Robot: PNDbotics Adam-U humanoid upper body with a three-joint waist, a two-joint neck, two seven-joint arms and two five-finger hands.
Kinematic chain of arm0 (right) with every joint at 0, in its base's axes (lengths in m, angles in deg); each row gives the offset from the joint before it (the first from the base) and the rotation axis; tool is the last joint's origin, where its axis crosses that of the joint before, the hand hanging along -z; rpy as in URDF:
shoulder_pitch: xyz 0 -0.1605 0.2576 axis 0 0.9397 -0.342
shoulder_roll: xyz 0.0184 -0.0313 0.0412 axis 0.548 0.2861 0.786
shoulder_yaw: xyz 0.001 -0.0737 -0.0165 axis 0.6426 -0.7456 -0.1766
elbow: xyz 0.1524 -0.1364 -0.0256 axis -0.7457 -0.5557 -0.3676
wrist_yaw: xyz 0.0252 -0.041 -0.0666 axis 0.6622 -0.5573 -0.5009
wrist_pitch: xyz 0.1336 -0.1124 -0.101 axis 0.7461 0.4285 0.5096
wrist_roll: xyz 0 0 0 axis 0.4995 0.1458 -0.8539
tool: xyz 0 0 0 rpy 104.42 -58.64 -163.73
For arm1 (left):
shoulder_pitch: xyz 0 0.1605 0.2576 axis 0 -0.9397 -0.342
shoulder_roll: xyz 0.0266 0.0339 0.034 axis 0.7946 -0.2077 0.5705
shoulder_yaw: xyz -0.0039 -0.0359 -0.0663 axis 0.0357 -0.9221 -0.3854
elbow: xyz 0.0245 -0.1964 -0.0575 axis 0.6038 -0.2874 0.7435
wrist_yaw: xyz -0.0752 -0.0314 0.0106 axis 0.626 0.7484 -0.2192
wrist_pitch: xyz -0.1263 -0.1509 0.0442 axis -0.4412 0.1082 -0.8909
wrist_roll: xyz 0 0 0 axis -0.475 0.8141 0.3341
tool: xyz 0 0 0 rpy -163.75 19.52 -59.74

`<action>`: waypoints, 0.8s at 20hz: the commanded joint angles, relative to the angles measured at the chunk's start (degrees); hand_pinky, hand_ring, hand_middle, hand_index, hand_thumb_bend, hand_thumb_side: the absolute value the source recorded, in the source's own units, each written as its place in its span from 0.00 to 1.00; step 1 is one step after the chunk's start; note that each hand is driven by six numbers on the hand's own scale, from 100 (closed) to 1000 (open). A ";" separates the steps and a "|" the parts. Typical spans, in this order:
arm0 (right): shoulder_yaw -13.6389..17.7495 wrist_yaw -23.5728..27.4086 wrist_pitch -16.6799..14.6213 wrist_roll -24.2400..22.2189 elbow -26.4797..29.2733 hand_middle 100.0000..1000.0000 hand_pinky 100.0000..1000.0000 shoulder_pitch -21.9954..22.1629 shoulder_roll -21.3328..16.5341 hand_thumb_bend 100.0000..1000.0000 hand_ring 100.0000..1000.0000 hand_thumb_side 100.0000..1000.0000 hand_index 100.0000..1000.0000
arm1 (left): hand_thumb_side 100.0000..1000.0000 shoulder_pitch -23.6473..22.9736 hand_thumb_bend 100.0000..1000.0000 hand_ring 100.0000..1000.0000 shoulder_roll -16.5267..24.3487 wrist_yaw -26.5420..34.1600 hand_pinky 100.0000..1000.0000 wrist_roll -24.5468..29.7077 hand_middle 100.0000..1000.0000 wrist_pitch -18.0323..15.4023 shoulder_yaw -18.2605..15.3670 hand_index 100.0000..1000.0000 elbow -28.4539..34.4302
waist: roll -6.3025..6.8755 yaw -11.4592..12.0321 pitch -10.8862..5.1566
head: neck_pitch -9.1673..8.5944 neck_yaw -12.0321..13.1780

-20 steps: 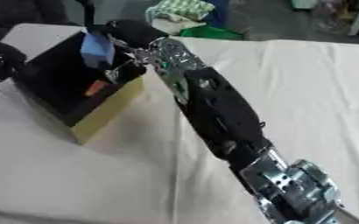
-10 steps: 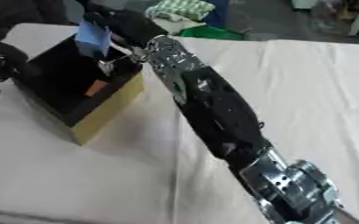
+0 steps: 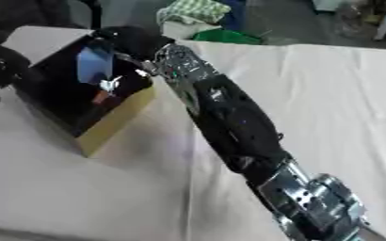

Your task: Pick up objects on the table and place them in the box.

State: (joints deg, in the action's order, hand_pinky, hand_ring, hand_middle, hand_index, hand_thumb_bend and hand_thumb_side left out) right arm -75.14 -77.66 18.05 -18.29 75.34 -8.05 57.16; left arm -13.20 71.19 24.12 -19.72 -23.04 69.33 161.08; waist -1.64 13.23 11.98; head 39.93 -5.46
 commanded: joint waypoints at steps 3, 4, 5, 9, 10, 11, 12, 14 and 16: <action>0.69 0.48 -0.54 -2.31 1.13 1.00 1.00 -1.02 -0.27 0.00 1.00 0.87 1.00 | 0.60 0.65 0.00 0.58 0.25 0.08 0.68 0.12 0.61 0.04 -0.22 0.88 1.25 | 0.41 -0.07 -0.84 | -0.37 0.18; 0.69 0.53 -0.48 -2.27 1.22 1.00 1.00 -1.01 -0.30 0.00 1.00 0.86 1.00 | 0.60 0.64 0.00 0.58 0.26 0.08 0.68 0.14 0.61 0.03 -0.23 0.88 1.24 | 0.42 -0.09 -0.84 | -0.36 0.20; 0.70 0.57 -0.42 -2.18 1.29 1.00 1.00 -1.00 -0.32 0.00 1.00 0.85 1.00 | 0.60 0.63 0.00 0.58 0.25 0.06 0.68 0.14 0.61 0.03 -0.24 0.88 1.23 | 0.43 -0.12 -0.85 | -0.36 0.21; 0.77 0.77 -0.25 -1.65 1.57 1.00 1.00 -0.98 -0.46 0.00 1.00 0.82 1.00 | 0.60 0.59 0.00 0.58 0.24 0.07 0.68 0.16 0.60 0.00 -0.26 0.88 1.21 | 0.51 -0.29 -0.91 | -0.33 0.28; 0.82 0.90 -0.20 -1.49 1.66 1.00 1.00 -0.96 -0.54 0.00 1.00 0.80 1.00 | 0.60 0.58 0.00 0.58 0.24 0.07 0.68 0.16 0.60 0.00 -0.27 0.88 1.20 | 0.54 -0.36 -0.94 | -0.30 0.33; 0.91 1.18 -0.12 -1.29 1.74 1.00 1.00 -0.94 -0.64 0.00 1.00 0.80 1.00 | 0.60 0.55 0.00 0.58 0.25 0.05 0.68 0.15 0.60 -0.01 -0.28 0.88 1.18 | 0.58 -0.45 -0.98 | -0.26 0.37; 1.04 1.62 0.01 -1.09 1.81 1.00 1.00 -0.90 -0.74 0.00 1.00 0.78 1.00 | 0.60 0.51 0.00 0.58 0.26 0.04 0.68 0.13 0.60 -0.01 -0.30 0.88 1.15 | 0.61 -0.55 -1.02 | -0.22 0.44; 1.41 3.00 0.43 -0.53 2.11 1.00 1.00 -0.86 -1.06 0.00 0.99 0.74 1.00 | 0.60 0.40 0.00 0.58 0.30 0.01 0.68 0.09 0.60 -0.03 -0.34 0.88 1.07 | 0.71 -0.79 -1.15 | -0.09 0.60; 1.68 5.02 0.93 0.10 2.77 1.00 1.00 -0.85 -1.62 0.00 0.97 0.71 1.00 | 0.60 0.21 0.00 0.58 0.37 -0.08 0.68 0.04 0.60 -0.05 -0.42 0.88 0.93 | 0.79 -1.13 -1.32 | 0.09 0.80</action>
State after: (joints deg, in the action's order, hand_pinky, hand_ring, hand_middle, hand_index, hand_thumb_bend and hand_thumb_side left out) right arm -74.06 -73.87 18.73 -18.66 76.54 -7.75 56.66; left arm -13.39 71.19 24.07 -19.67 -23.02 69.29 161.08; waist -1.21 11.99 11.84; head 39.95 -4.87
